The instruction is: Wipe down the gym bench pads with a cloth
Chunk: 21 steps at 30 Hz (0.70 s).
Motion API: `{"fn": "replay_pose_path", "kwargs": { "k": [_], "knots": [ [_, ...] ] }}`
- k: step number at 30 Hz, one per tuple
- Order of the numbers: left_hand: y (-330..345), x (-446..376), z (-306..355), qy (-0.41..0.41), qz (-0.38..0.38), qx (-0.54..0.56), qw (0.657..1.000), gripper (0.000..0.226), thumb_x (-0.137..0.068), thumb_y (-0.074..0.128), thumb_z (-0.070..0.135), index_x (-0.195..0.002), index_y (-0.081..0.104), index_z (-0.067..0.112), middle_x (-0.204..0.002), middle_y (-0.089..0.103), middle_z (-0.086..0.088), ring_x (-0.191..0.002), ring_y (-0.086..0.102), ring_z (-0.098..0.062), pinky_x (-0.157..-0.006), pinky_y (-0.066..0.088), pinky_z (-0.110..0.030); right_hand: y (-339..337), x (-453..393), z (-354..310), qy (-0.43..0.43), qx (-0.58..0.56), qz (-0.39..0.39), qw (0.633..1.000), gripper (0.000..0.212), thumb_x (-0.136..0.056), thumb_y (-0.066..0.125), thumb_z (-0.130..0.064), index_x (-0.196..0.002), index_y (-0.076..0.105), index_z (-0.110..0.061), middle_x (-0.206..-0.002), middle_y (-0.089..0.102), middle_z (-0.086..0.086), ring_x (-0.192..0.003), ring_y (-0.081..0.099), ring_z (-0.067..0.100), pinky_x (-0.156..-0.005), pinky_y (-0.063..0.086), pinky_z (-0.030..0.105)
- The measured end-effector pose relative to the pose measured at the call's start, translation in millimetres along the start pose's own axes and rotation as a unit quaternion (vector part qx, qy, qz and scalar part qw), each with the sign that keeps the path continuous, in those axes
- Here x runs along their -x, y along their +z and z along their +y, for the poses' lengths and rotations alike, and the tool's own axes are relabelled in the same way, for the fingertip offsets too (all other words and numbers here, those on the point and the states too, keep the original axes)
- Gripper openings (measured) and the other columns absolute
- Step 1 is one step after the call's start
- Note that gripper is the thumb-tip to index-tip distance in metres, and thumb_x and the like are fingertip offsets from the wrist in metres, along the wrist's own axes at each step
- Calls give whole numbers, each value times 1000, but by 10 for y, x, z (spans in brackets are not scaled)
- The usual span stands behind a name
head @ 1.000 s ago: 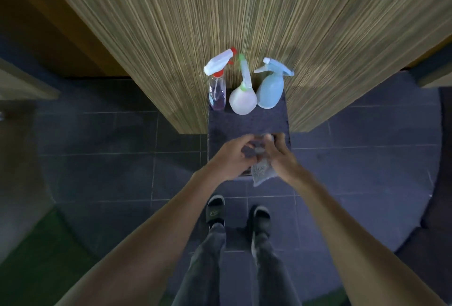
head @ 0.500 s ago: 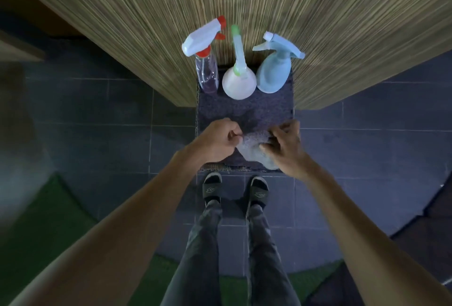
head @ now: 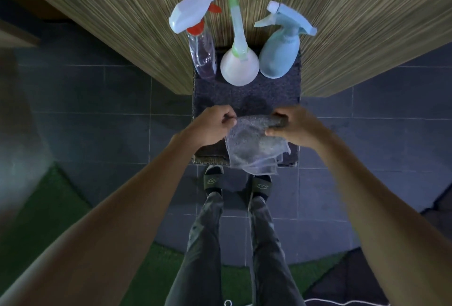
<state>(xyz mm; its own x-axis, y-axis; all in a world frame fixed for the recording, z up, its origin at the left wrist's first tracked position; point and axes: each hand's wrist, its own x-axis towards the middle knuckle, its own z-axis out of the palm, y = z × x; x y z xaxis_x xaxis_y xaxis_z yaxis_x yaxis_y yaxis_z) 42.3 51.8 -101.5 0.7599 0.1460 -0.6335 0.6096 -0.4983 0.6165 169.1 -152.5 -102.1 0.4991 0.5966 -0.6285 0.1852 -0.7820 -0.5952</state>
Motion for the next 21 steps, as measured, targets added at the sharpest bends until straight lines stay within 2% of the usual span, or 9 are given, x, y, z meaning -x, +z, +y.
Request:
{"fn": "replay_pose_path", "kwargs": {
  "k": [2,4,6,9,11,13,16,18,21],
  "knots": [
    [119,-169,-78,-20,53,-22,998,13,-102,60,28,-110,65,18,-101,70,-3,-92,68,-24,-85,58,-46,164,-230,137,26,30,57,998,34,-87,81,-26,-113,66,-9,-90,60,3,-83,59,22,-62,36,27],
    [208,-272,-107,-29,102,-44,993,18,-101,62,30,-113,65,18,-104,71,-6,-94,68,-29,-83,58,-50,271,-345,201,51,31,122,991,32,-88,79,-26,-116,67,-15,-95,65,9,-87,64,29,-64,44,29],
    [273,-321,-114,-29,148,-58,987,20,-100,63,31,-115,64,18,-108,71,-8,-96,68,-31,-80,58,-48,339,-350,181,52,58,182,980,31,-89,76,-29,-116,63,-20,-104,68,13,-96,66,37,-72,53,41],
    [342,-305,-82,-19,191,-85,978,26,-99,64,31,-120,59,16,-116,68,-7,-98,66,-31,-72,52,-42,379,-258,99,42,118,230,965,43,-90,75,-30,-127,55,-18,-127,59,12,-112,59,40,-74,48,46],
    [359,-250,-37,-4,210,-102,972,32,-97,65,29,-125,55,16,-122,62,-7,-105,63,-30,-76,50,-43,377,-158,29,42,127,247,960,49,-91,73,-31,-132,50,-17,-134,53,10,-123,52,36,-77,50,49],
    [335,-165,46,1,222,-110,969,35,-96,66,27,-128,54,17,-126,58,-7,-110,61,-29,-82,52,-45,340,-51,-60,35,123,260,957,45,-94,68,-31,-133,51,-16,-133,54,10,-126,49,33,-81,52,50],
    [259,32,263,15,235,-91,968,29,-96,64,27,-123,59,17,-123,60,-5,-110,61,-27,-83,54,-46,199,132,-283,31,84,267,960,31,-97,59,-32,-125,56,-18,-125,62,6,-113,59,33,-79,50,45],
    [171,184,460,28,261,-61,963,19,-97,63,28,-111,65,15,-113,64,-5,-102,64,-27,-79,56,-47,40,287,-489,58,35,258,964,27,-97,58,-35,-120,58,-21,-118,67,1,-107,63,31,-82,51,44],
    [-20,545,860,46,293,-30,955,22,-99,62,32,-96,69,11,-101,69,-6,-89,68,-29,-70,56,-46,-216,634,-834,65,-47,243,967,21,-96,57,-37,-113,62,-24,-105,66,-6,-101,64,24,-82,51,41]
  ]
}}
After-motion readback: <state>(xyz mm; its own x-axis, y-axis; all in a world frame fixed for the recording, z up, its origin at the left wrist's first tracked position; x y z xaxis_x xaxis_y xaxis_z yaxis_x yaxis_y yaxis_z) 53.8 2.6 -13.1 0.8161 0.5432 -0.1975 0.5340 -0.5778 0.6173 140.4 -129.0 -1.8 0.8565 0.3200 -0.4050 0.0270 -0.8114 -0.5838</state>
